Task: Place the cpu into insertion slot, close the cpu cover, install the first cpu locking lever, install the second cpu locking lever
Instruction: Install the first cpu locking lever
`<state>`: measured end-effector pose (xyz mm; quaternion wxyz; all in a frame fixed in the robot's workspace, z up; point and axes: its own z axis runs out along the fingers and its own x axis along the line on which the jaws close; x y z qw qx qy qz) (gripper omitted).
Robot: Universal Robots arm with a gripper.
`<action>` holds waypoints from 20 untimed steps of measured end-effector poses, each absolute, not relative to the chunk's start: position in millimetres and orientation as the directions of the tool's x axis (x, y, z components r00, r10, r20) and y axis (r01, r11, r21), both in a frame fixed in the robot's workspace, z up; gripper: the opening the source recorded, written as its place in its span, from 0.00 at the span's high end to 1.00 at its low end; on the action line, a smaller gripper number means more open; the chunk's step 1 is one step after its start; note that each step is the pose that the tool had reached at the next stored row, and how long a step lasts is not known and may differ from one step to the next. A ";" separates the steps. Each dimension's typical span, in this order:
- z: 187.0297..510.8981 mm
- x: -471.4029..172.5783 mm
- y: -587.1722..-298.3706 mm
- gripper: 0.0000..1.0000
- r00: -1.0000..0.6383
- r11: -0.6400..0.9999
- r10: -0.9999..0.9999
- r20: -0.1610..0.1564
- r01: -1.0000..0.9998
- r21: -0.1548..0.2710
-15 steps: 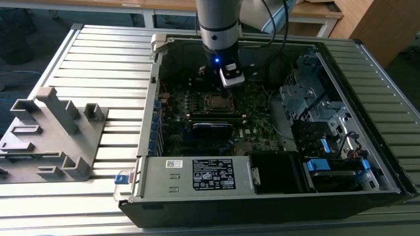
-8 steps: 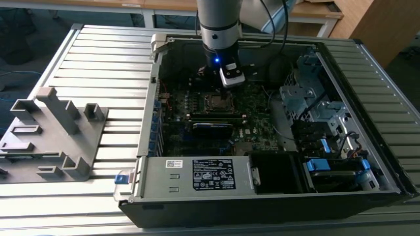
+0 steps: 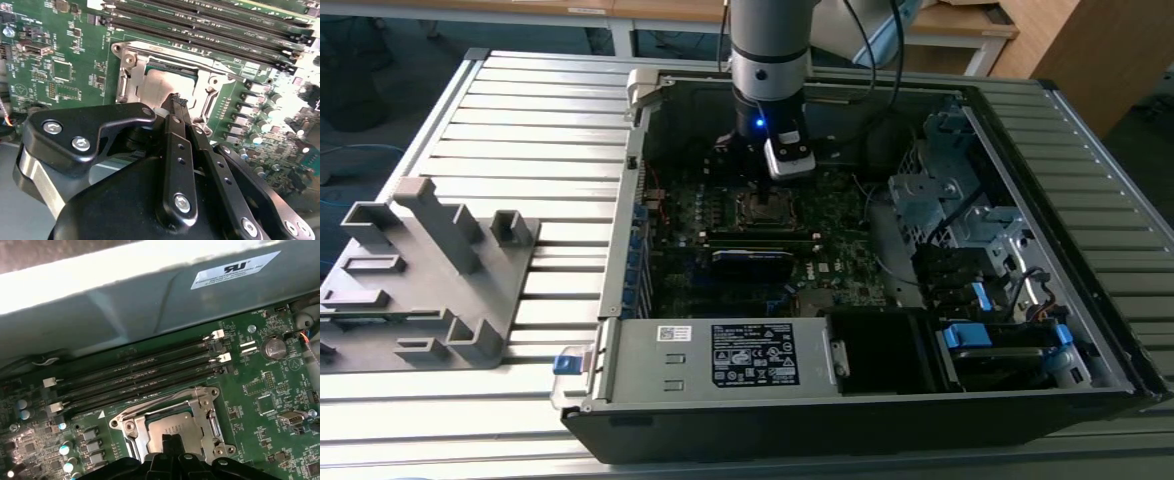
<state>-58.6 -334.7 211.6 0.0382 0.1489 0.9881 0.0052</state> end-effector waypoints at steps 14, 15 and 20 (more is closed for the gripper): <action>210.8 -45.4 -334.7 0.89 -0.964 0.966 0.257 -0.062 0.257 0.018; 210.7 -45.0 -334.7 0.89 -0.967 0.969 0.247 -0.062 0.247 0.018; 209.3 -44.9 -334.6 0.89 -0.985 0.987 0.164 -0.062 0.163 0.018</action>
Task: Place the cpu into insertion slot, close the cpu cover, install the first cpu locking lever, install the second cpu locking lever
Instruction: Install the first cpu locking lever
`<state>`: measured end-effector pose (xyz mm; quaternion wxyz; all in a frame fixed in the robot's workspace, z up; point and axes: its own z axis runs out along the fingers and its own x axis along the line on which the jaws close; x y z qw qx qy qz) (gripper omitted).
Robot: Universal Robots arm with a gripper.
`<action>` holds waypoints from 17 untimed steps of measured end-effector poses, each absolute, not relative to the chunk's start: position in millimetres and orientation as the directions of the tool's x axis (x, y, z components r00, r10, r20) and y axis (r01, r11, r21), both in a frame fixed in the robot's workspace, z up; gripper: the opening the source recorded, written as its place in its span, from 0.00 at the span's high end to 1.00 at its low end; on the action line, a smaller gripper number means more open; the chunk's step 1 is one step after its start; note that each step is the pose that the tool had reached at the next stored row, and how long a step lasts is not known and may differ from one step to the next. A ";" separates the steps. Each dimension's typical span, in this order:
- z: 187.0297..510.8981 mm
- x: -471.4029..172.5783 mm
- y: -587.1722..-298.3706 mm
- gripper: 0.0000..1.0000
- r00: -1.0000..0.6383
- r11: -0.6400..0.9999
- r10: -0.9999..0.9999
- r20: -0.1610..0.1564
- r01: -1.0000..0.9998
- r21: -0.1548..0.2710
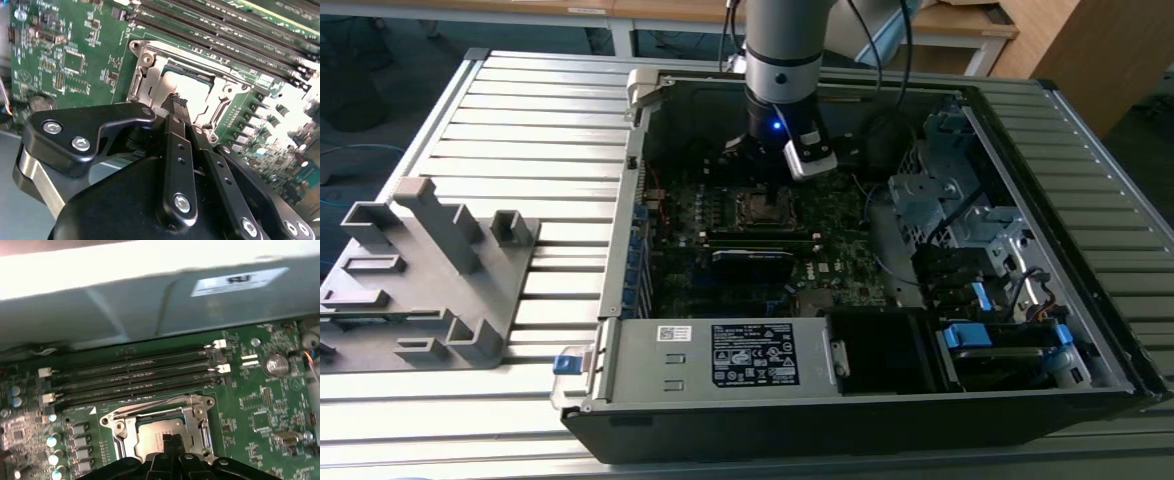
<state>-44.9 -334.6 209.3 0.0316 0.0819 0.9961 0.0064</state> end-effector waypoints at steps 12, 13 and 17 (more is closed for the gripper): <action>208.1 -47.5 -334.6 0.89 -0.998 1.000 0.006 -0.063 0.006 0.002; 207.9 -47.7 -334.6 0.89 -0.998 1.000 0.002 -0.063 0.002 0.000; 207.9 -47.8 -334.7 0.89 -0.998 1.000 0.000 -0.063 0.000 -0.002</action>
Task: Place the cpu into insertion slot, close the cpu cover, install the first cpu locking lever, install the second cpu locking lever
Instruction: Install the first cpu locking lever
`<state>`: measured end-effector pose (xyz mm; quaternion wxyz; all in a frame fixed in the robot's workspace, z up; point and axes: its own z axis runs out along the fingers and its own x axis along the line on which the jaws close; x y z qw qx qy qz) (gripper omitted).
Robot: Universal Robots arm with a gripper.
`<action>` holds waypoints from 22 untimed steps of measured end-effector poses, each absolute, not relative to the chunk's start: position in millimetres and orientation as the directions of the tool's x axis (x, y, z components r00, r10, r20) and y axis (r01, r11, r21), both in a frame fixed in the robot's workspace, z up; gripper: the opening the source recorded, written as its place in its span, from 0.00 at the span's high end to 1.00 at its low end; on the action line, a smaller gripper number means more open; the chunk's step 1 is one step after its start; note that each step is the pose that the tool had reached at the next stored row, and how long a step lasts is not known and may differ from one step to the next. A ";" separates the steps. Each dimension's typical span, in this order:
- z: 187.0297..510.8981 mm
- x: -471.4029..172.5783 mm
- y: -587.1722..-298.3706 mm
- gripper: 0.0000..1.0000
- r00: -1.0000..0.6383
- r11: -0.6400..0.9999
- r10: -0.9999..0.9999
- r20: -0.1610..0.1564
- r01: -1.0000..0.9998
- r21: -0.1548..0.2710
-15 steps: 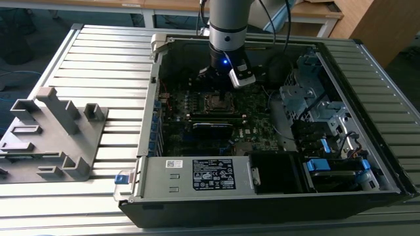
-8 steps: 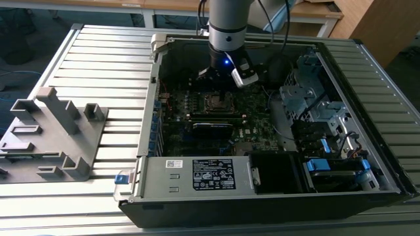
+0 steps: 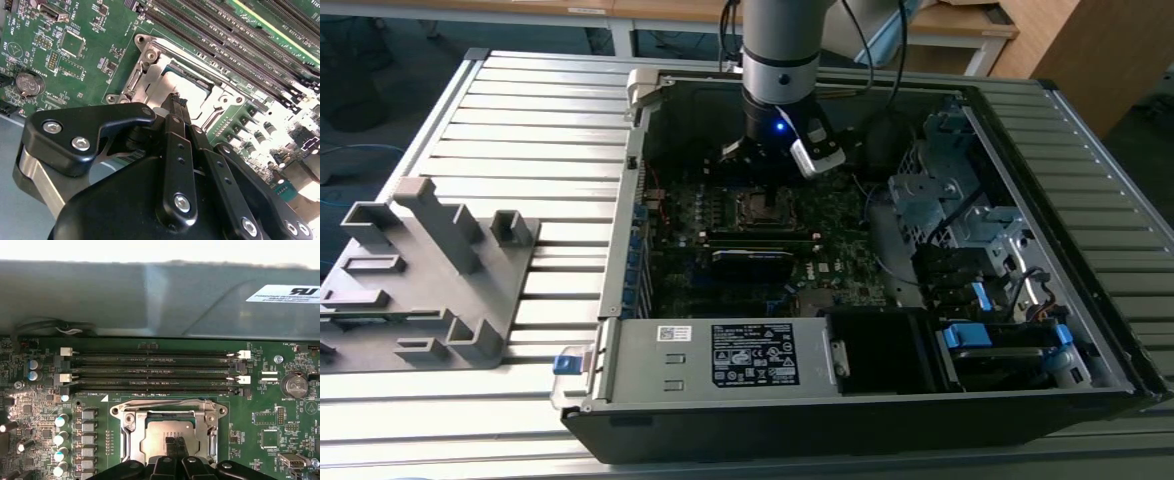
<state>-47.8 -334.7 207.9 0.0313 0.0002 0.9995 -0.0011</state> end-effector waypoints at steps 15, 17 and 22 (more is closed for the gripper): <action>218.7 -47.7 -335.9 0.89 -0.998 1.000 0.000 -0.063 0.000 -0.002; 218.7 -47.7 -337.8 0.89 -0.998 1.000 0.000 -0.062 0.001 -0.002; 218.7 -47.7 -340.9 0.89 -0.998 1.000 0.001 -0.062 0.001 -0.002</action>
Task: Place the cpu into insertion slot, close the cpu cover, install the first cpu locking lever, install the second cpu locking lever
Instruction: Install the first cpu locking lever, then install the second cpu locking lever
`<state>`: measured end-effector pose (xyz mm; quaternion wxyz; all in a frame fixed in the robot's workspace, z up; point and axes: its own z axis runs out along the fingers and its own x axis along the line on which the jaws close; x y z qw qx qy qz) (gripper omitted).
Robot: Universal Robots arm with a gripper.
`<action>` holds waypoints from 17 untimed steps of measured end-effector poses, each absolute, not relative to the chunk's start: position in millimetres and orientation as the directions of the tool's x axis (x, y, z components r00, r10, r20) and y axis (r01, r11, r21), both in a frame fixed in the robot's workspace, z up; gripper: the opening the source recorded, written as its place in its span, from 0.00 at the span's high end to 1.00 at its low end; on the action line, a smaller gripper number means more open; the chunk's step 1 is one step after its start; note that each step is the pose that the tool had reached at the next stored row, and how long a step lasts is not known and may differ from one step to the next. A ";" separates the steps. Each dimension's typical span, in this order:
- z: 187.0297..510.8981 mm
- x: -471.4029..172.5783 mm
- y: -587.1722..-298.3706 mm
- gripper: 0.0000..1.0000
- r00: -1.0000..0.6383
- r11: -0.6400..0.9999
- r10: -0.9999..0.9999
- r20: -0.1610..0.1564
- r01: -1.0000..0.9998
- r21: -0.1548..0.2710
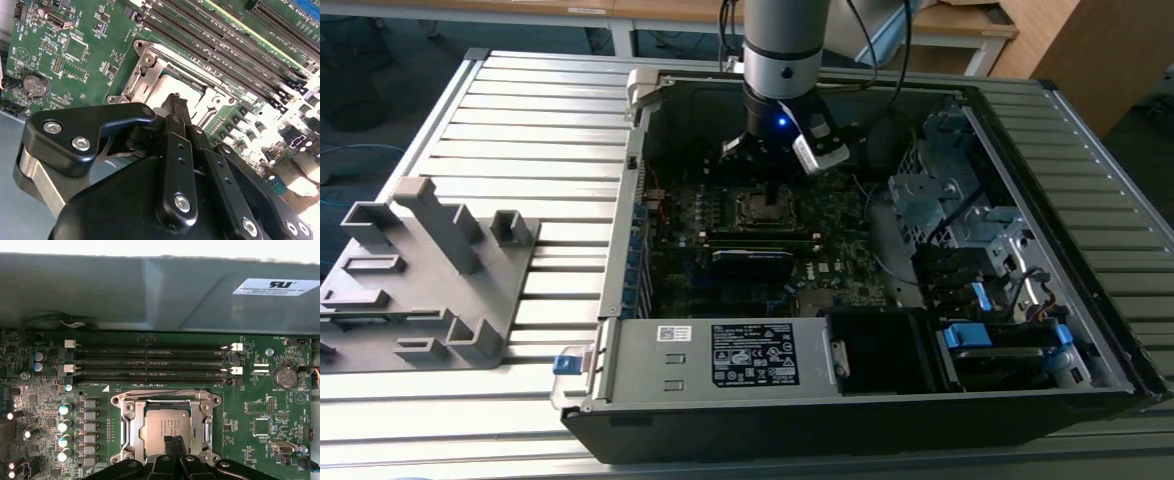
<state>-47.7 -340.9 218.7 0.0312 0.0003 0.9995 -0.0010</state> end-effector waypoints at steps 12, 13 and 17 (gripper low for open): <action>230.6 -47.7 -340.9 0.89 -0.998 1.000 0.000 -0.062 0.001 -0.002; 231.2 -47.7 -340.9 0.89 -0.998 1.000 0.000 -0.062 0.001 -0.002; 232.0 -47.7 -341.0 0.89 -0.998 1.000 0.000 -0.062 0.001 -0.002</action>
